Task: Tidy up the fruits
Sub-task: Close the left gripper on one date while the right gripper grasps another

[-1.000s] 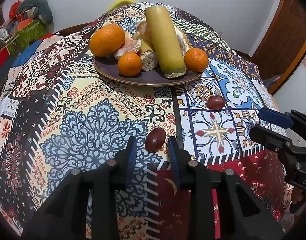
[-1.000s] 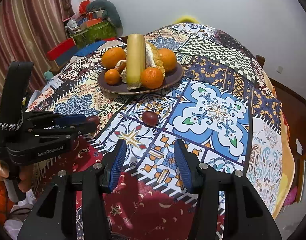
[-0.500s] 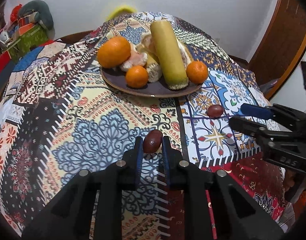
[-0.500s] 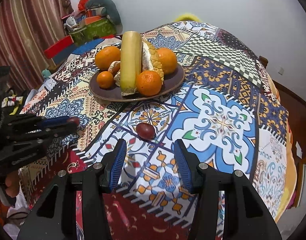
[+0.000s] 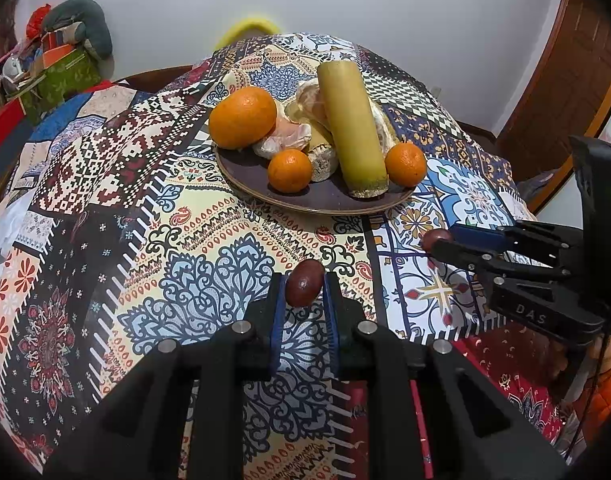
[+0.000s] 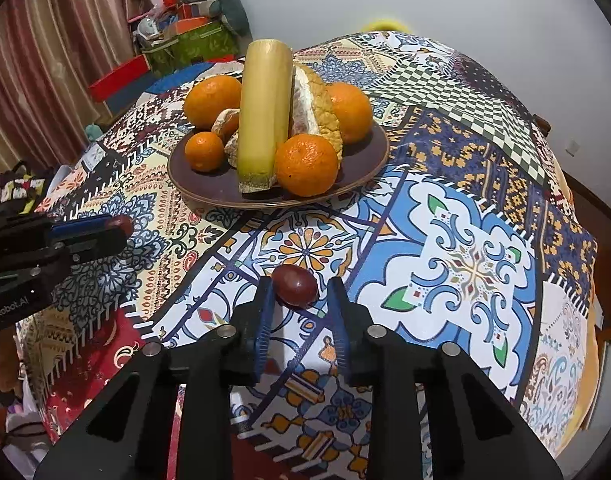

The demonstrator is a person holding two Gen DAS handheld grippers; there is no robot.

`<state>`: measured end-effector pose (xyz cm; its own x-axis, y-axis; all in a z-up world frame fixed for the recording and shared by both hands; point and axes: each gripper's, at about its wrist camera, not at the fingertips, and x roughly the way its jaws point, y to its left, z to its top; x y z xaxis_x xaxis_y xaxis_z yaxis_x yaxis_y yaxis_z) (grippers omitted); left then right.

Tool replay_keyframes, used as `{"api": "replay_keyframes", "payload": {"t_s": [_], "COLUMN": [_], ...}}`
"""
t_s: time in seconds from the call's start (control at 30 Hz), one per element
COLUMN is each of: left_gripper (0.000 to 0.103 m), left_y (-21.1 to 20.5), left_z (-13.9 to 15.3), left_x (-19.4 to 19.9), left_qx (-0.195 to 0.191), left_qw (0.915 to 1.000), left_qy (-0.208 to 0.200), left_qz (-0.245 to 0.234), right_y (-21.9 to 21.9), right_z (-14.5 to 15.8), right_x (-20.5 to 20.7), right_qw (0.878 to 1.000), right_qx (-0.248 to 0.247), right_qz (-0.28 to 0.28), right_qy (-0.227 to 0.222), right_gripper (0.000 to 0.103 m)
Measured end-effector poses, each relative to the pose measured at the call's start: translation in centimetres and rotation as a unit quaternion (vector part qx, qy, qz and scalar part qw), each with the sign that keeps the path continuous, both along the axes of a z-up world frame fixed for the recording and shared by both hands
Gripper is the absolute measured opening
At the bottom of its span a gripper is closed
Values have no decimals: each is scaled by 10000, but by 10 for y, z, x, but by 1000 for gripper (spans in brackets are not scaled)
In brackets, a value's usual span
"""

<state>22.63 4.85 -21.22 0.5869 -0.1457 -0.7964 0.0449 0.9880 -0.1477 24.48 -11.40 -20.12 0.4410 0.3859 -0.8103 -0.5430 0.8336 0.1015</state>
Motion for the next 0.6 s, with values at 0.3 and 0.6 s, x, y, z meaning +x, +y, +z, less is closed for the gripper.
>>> {"api": "replay_keyframes", "payload": {"t_s": [0.3,0.6], "left_gripper": [18,18], "left_y": [4,15], "left_z": [2,24], "left_x": [4,10], "left_qx": [-31,-31], "left_qw": [10000,9994], "left_qy": [-54,-314], "left_qz": [35,108], "right_y": [5,28], "right_z": [12,37], "right_x": [0,-2], "right_qw": [9999,9985], "right_qx": [109,305], "right_qz": [57,270], "right_qy": [-103,-356], "right_gripper": [20,20]}}
